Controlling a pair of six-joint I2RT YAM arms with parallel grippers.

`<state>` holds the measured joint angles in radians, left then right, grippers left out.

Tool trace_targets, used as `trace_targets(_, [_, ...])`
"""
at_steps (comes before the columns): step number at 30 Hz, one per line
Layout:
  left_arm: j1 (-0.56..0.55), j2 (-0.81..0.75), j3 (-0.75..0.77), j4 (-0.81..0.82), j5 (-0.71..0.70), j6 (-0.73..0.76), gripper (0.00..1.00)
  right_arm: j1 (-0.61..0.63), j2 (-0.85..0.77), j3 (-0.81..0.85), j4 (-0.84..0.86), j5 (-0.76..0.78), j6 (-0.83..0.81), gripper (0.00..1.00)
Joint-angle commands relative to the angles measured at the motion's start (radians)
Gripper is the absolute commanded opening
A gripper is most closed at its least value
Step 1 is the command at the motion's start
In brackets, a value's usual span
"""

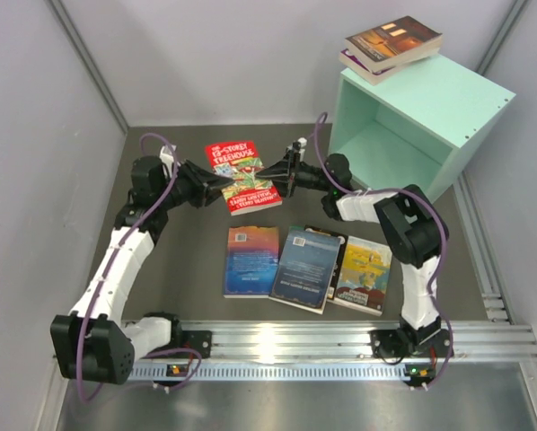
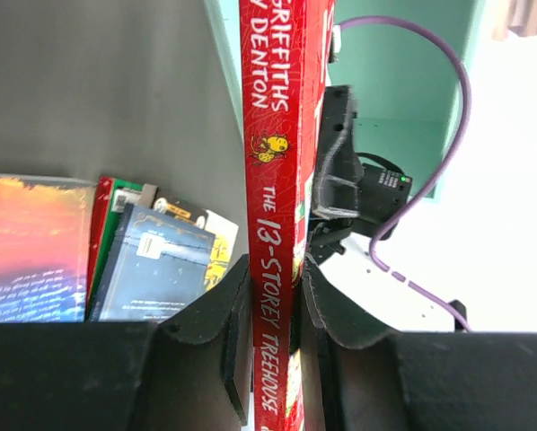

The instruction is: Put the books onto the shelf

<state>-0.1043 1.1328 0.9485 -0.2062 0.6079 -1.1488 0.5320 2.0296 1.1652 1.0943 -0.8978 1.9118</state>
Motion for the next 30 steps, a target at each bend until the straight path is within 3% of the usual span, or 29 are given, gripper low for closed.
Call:
trace_targets(1, [0.002,-0.01,0.025,0.131,0.061,0.007,0.0,0.006,-0.046,0.002,0.193,0.019,0.075,0.3])
trace_targets(2, [0.002,0.007,0.045,0.089,0.075,0.047,0.0,0.002,-0.077,-0.002,0.127,0.01,0.026,0.09])
trace_targets(4, [0.002,0.031,0.081,0.024,0.082,0.107,0.0,0.0,-0.129,0.001,0.029,-0.025,-0.043,0.0])
trace_targets(9, [-0.002,0.131,0.19,-0.119,0.147,0.285,0.0,0.0,-0.219,0.085,-0.377,-0.119,-0.38,0.0])
trace_targets(14, [-0.006,0.208,0.269,-0.232,0.161,0.392,0.0,0.006,-0.285,0.255,-0.947,-0.173,-0.796,0.0])
trace_targets(20, [-0.006,0.269,0.309,-0.243,0.179,0.437,0.0,0.017,-0.345,0.294,-1.144,-0.196,-0.921,0.0])
trace_targets(30, [-0.006,0.347,0.374,-0.246,0.199,0.465,0.0,0.06,-0.401,0.327,-1.223,-0.199,-0.978,0.0])
